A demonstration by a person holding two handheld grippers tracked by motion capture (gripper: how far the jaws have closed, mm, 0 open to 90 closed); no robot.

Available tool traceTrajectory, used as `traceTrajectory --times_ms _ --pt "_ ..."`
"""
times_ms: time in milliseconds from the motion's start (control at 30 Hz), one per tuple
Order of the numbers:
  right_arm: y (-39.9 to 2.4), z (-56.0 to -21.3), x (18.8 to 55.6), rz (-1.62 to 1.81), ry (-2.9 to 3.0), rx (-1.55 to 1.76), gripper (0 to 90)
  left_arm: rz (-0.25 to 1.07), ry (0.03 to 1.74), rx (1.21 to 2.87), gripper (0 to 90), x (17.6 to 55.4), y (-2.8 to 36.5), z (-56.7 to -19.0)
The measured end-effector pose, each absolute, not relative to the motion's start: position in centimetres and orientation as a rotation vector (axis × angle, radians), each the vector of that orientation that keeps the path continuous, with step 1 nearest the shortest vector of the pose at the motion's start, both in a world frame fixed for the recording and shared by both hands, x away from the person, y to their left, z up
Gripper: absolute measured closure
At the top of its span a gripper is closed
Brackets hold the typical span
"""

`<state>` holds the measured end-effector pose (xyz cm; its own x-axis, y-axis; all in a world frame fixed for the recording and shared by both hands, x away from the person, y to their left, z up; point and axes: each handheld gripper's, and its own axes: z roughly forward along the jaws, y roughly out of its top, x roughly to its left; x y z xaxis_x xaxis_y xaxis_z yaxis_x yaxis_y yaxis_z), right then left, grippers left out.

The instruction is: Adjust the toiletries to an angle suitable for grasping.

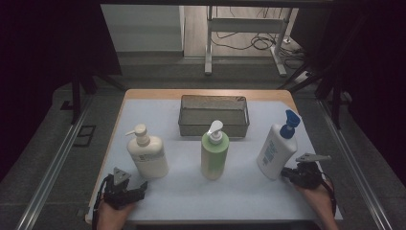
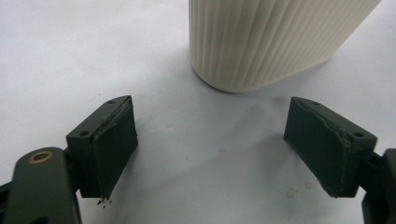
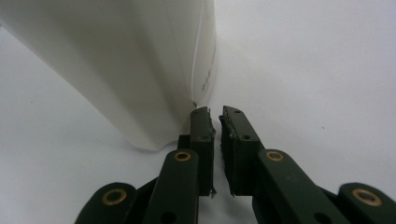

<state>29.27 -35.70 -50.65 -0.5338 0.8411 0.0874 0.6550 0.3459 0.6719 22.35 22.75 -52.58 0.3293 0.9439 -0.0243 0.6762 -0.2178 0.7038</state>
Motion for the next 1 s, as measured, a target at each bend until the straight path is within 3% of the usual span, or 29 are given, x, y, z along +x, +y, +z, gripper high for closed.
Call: traceTrajectory --times_ms 1000 --pt "-35.4 -46.8 25.5 1.011 2.262 1.319 49.4 0.555 1.420 1.977 16.7 22.3 22.7 -52.6"
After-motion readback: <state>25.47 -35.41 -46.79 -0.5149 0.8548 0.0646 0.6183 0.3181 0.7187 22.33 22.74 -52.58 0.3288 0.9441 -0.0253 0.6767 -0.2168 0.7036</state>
